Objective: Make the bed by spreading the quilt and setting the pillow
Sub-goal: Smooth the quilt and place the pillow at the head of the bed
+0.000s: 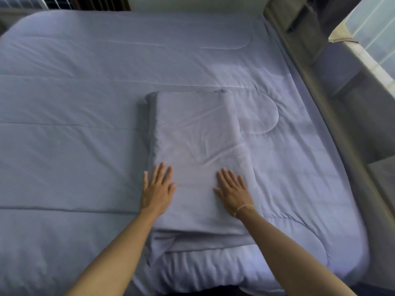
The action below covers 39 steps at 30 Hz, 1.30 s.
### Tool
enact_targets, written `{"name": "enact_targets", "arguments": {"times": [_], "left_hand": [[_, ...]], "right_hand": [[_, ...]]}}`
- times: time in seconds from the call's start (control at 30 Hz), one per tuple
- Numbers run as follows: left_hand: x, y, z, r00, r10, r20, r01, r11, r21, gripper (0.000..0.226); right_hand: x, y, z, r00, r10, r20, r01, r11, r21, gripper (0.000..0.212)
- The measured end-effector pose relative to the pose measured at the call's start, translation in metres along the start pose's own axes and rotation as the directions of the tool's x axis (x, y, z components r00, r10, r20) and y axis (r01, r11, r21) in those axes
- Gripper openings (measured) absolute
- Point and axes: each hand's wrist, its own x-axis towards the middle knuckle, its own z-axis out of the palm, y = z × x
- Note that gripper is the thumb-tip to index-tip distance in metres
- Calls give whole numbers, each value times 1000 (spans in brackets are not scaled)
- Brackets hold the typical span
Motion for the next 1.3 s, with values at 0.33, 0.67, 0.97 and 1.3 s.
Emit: {"name": "enact_targets", "arguments": {"times": [0.33, 0.67, 0.97, 1.3], "left_hand": [[105, 52, -15, 990, 84, -117, -96, 990, -102, 54], [193, -24, -22, 949, -205, -240, 178, 976, -129, 61], [278, -40, -19, 979, -78, -190, 94, 993, 76, 60], [341, 1, -32, 989, 125, -73, -117, 987, 112, 55]], "right_hand": [[109, -13, -26, 989, -15, -148, 26, 997, 72, 59], [198, 71, -41, 917, 287, -278, -256, 956, 144, 65], [293, 65, -46, 936, 198, -291, -175, 979, 105, 61], [354, 8, -62, 958, -161, -236, 167, 986, 6, 50]]}}
